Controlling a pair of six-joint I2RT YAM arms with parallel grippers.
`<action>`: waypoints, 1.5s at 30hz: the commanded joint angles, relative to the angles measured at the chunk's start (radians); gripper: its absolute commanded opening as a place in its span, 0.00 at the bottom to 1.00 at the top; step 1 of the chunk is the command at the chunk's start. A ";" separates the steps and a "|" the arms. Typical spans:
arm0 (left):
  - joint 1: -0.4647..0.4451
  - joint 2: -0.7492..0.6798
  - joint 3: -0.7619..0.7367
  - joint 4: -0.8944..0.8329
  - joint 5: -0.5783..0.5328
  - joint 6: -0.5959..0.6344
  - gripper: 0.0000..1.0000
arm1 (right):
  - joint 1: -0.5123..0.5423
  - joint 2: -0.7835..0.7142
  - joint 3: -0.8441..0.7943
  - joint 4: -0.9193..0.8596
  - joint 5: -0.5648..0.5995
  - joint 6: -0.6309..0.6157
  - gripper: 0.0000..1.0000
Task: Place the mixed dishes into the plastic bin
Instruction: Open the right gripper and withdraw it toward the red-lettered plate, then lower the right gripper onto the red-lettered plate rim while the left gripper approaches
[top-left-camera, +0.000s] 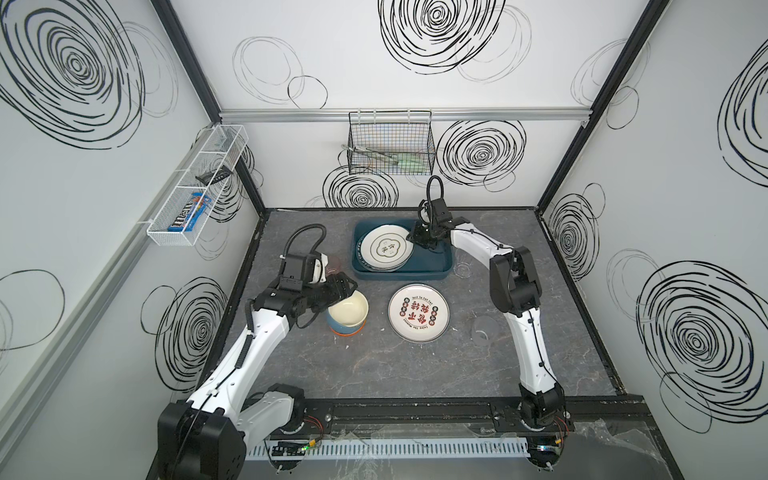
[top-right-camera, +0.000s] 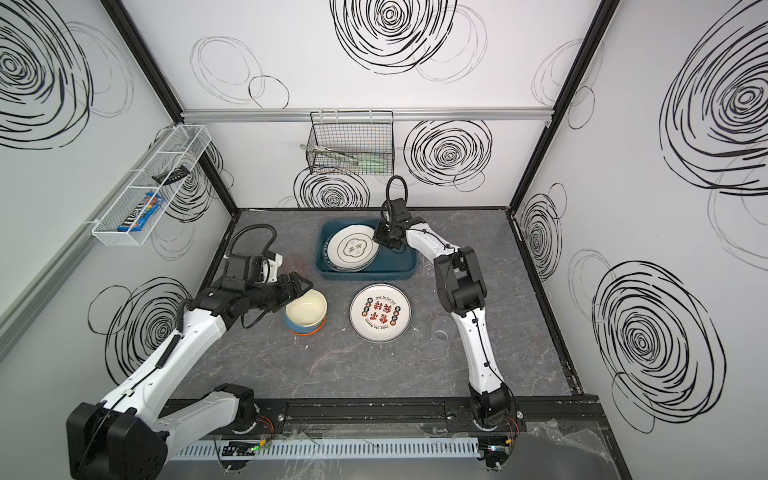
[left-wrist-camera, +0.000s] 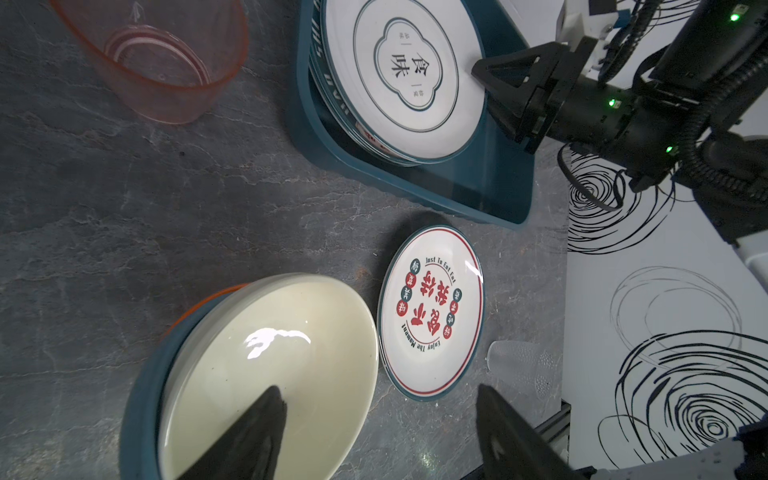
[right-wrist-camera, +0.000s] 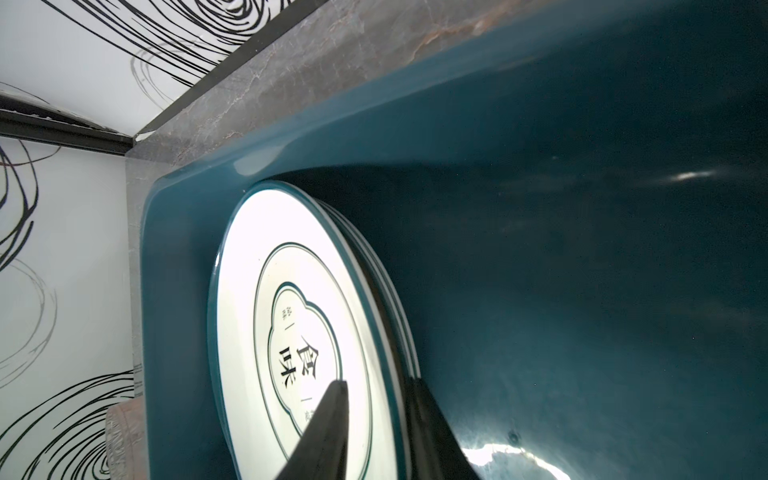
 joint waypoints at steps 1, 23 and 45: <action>0.008 -0.018 -0.010 0.029 0.010 -0.002 0.76 | 0.013 0.020 0.027 -0.042 0.035 -0.022 0.32; -0.092 -0.005 0.014 0.040 -0.038 -0.025 0.77 | 0.015 -0.107 0.010 -0.183 0.117 -0.120 0.48; -0.422 0.125 0.072 0.102 -0.144 -0.050 0.79 | -0.091 -0.783 -0.794 0.014 -0.286 -0.189 0.46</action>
